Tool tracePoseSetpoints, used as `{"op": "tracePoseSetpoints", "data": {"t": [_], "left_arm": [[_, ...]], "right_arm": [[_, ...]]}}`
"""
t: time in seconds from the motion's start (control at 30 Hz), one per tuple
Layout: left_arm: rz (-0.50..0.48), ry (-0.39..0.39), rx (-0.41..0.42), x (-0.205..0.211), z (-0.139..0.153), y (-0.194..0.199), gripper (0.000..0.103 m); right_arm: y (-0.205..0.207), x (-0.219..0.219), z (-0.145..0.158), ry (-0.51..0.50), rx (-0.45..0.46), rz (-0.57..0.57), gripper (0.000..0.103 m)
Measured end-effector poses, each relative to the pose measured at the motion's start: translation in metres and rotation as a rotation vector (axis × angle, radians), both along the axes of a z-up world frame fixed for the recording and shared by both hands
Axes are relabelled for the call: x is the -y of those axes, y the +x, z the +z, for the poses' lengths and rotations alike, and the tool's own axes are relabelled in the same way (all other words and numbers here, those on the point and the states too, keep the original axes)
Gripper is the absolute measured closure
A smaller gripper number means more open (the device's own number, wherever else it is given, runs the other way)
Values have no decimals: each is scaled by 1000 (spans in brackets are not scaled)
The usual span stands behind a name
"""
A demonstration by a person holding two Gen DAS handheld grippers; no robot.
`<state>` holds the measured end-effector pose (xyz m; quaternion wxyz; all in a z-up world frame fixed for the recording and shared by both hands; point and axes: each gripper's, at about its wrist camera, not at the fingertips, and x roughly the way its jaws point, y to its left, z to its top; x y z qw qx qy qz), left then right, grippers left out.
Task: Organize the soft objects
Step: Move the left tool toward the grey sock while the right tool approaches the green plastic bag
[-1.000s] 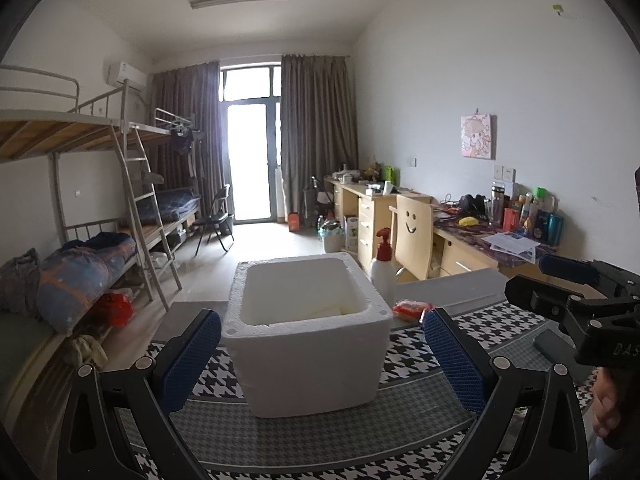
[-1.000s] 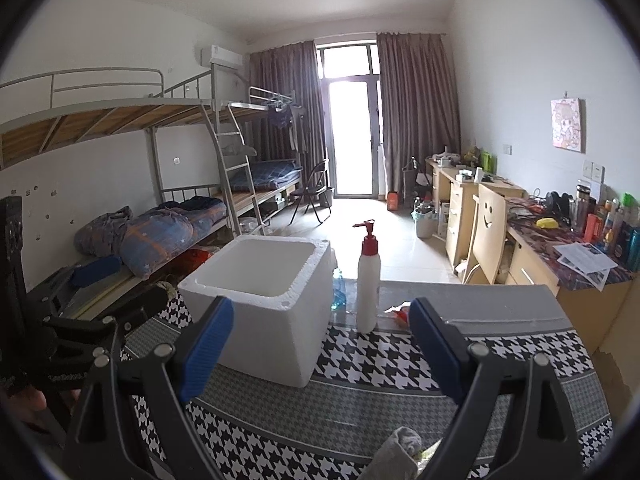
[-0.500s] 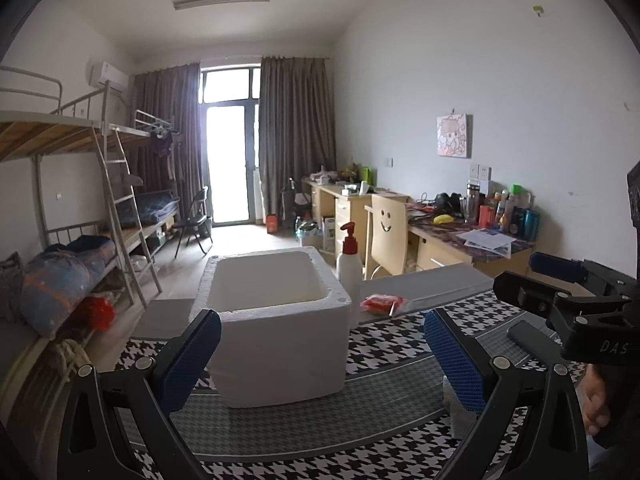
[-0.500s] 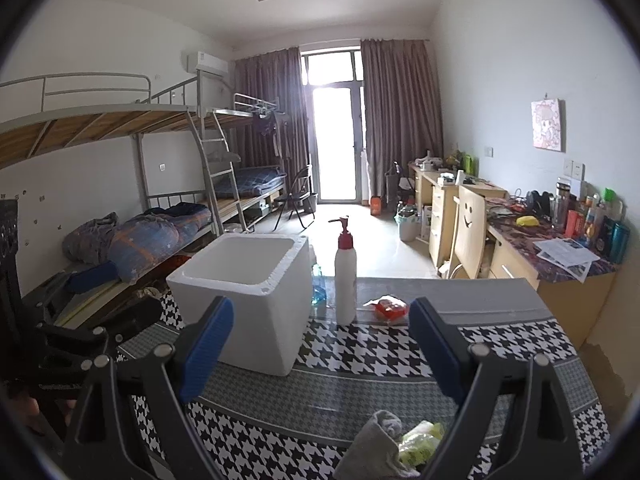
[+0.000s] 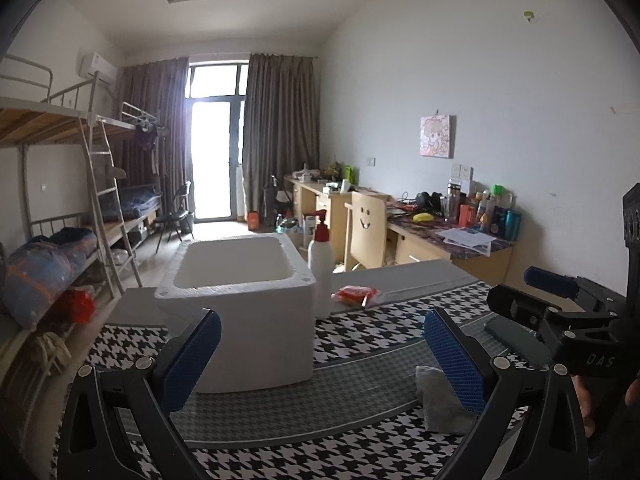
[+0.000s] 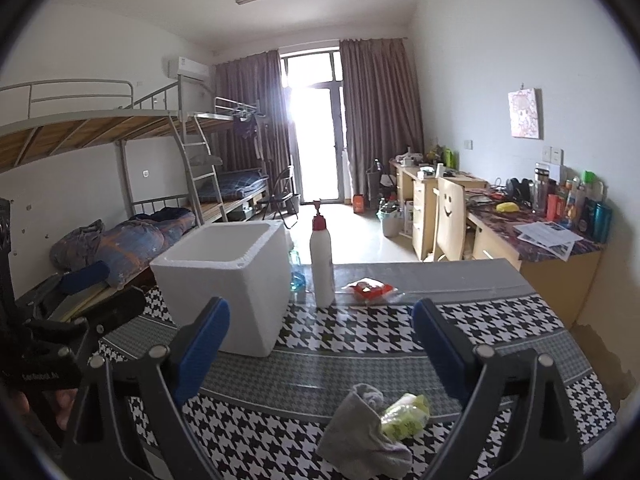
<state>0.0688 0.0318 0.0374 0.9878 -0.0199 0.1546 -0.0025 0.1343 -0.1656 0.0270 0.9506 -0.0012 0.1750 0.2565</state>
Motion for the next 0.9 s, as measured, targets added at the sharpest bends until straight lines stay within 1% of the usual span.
{"op": "tracePoseSetpoints", "data": {"t": [0.17,0.4,0.6,0.7,0.83,0.9], "left_arm": [[-23,1,-20,12,-11,3,1],[-42,-19,-19,27,-24,9,1],[-71,-33,-18,35,-34,16,1],[-94,-38,-40,40,-41,22,1],[-131,-54,-90,46,-50,31,1],[-136,-49,-98,49,-52,32,1]], "right_arm": [[1,10,-6,10,-10,-22,8],[7,22,-17,29,-45,-45,8],[7,33,-22,21,-43,-76,8],[8,39,-27,3,-49,-94,8],[10,43,-32,-11,-63,-108,8],[11,47,-34,-14,-70,-121,8]]}}
